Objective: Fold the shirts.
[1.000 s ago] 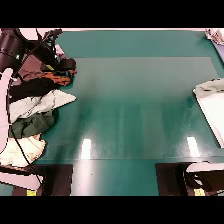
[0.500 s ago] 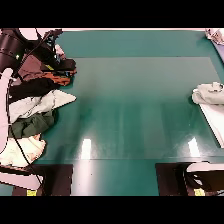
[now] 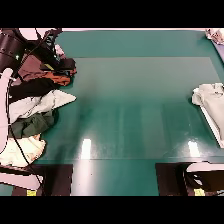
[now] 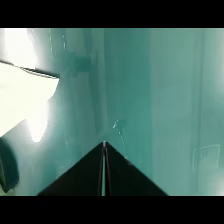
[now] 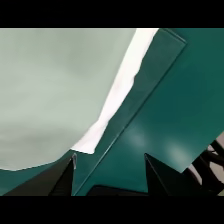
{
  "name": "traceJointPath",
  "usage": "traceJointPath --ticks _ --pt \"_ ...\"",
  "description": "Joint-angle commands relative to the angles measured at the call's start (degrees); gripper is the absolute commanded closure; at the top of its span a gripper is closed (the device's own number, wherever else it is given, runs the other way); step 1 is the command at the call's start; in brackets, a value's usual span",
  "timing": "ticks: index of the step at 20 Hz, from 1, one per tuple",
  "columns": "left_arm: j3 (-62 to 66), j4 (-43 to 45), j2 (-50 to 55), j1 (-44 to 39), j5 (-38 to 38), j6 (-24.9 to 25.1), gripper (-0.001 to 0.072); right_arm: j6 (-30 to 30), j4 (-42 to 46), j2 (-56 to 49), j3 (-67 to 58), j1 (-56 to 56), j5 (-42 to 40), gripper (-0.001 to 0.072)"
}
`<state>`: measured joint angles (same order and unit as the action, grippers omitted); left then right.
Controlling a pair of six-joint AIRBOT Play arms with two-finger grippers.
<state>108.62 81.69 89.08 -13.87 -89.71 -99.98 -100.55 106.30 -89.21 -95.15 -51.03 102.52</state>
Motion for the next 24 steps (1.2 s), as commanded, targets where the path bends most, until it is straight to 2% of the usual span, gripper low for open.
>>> traceJointPath --ticks 1,2,4,6,8,10,11,14,16,20,24 --pt "0.0 1.1 -2.3 0.0 3.6 0.0 0.0686 4.5 -7.6 2.2 -8.2 1.6 -2.8 0.0196" --pt "0.0 1.5 -3.9 0.0 5.5 0.0 0.0686 7.3 -15.5 4.5 -10.4 2.6 -8.6 0.0197" --pt "-0.1 3.7 -8.5 0.0 9.3 0.0 0.0686 17.3 -33.2 9.7 -12.1 5.9 -20.1 0.0205" --pt "-4.2 6.1 -15.5 0.0 13.3 -0.1 0.0686 25.1 -51.9 13.6 -10.7 8.4 -23.1 0.0215" --pt "-15.1 9.6 -25.7 0.0 19.3 -0.9 0.0686 29.8 -60.3 17.8 -5.2 12.3 -23.4 0.0237" --pt "-30.0 11.4 -37.3 0.0 27.7 -3.6 0.0686 33.2 -60.1 22.8 3.1 18.5 -23.7 0.024" --pt "-38.1 11.3 -43.2 0.0 32.1 -4.8 0.0686 35.3 -59.2 25.3 7.7 21.7 -24.2 0.0274" --pt "-56.1 10.9 -56.5 0.0 39.5 -7.1 0.0686 37.3 -53.1 35.7 25.6 33.4 -33.9 0.0278" --pt "-62.3 11.0 -61.3 0.0 40.7 -7.0 0.0686 37.4 -52.3 43.3 38.2 40.7 -43.1 0.0278" --pt "-65.4 11.1 -62.9 0.0 36.7 -6.5 0.0686 37.4 -52.2 54.2 58.1 50.5 -53.2 0.0277" --pt "-65.4 10.6 -62.9 0.0 34.8 -6.5 0.0686 35.9 -52.2 62.2 68.0 53.4 -59.1 0.0277"
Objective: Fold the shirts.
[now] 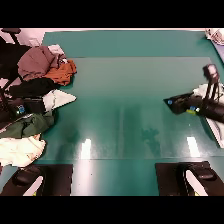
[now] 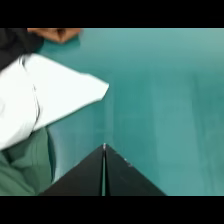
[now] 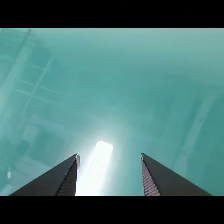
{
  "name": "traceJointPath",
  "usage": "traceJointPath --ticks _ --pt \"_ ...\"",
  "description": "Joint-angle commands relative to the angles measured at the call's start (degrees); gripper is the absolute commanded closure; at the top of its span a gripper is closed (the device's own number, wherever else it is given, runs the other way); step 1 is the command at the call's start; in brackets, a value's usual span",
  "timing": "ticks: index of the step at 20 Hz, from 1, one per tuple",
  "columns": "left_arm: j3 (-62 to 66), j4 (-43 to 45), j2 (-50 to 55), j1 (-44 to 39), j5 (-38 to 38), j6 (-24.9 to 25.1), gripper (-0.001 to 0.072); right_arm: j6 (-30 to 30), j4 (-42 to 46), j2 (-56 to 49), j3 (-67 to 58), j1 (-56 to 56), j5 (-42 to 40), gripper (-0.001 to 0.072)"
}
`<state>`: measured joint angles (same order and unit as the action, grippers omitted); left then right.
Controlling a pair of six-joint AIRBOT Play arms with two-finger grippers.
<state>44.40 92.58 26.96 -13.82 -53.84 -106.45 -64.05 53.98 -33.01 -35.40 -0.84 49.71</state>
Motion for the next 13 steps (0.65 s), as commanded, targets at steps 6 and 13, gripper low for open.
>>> traceJointPath --ticks 6,13 --pt "-1.2 -0.2 -0.8 0.0 -0.6 0.0 0.0686 -0.6 0.2 17.9 13.8 3.1 -11.0 0.0278" --pt "-1.2 -0.2 -0.8 0.0 -0.6 0.0 0.0686 -0.6 0.2 31.1 19.9 3.1 -12.2 0.0277"
